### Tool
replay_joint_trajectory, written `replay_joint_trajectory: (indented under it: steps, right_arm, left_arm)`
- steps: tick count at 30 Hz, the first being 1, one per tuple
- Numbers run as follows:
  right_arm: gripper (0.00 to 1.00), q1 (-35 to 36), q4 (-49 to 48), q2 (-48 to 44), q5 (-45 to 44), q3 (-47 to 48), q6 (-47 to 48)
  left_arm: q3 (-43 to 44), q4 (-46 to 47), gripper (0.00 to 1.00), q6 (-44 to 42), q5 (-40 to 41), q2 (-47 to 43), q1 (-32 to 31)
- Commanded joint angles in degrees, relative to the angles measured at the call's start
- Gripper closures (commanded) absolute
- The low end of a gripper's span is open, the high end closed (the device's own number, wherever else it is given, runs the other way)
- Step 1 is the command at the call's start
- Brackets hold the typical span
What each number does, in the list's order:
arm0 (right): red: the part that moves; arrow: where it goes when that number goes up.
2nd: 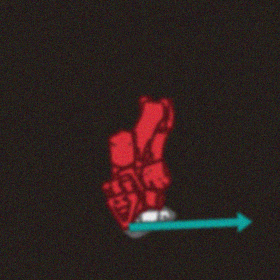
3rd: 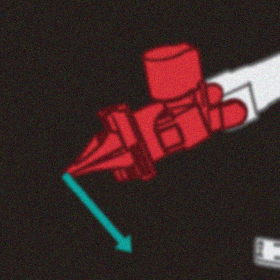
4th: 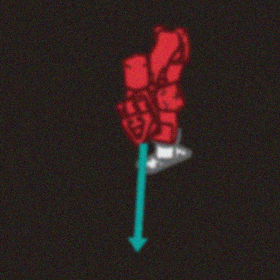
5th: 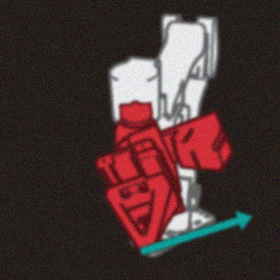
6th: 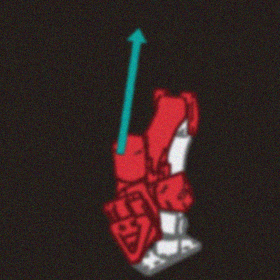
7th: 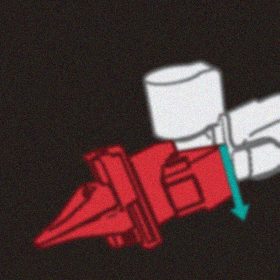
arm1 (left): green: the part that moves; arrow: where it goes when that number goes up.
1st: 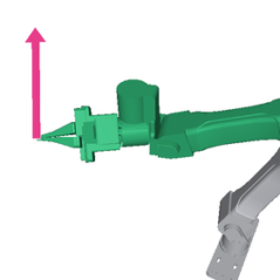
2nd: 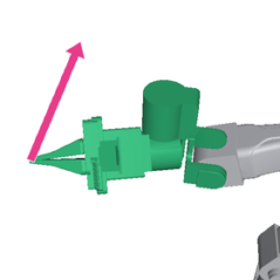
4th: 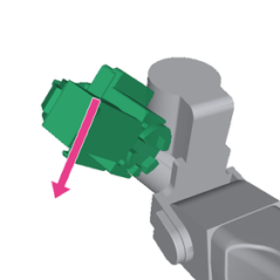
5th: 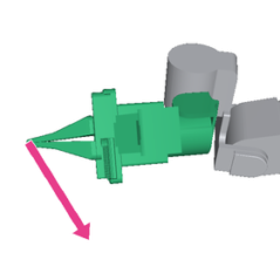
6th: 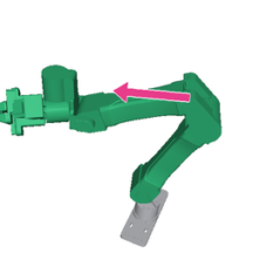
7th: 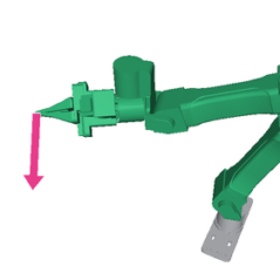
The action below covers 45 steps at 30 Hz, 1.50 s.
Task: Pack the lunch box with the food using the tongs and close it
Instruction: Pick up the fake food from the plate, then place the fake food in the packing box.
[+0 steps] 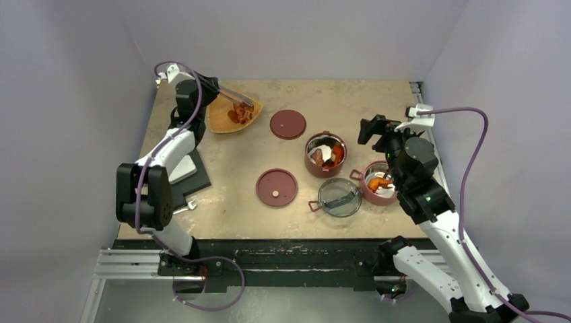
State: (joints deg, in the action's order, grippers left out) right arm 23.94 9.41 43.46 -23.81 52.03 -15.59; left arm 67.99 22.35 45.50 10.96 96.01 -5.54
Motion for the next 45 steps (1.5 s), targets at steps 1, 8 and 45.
replay_joint_trajectory:
  steps: [1,8,45]
  right_arm:
    - [0.07,-0.22,-2.17,-1.20,0.18,0.49,-0.01]
    - [0.07,-0.21,-1.99,-2.49,0.15,2.74,0.84]
    - [0.07,-0.22,2.11,-9.67,-0.88,5.32,1.53]
  left_arm:
    - [-3.53,4.88,0.85,3.08,-4.55,-8.36,-1.65]
    - [-8.48,6.11,0.85,4.76,-2.95,-16.31,-14.76]
    - [12.64,24.34,0.82,-1.07,17.74,20.36,-59.06]
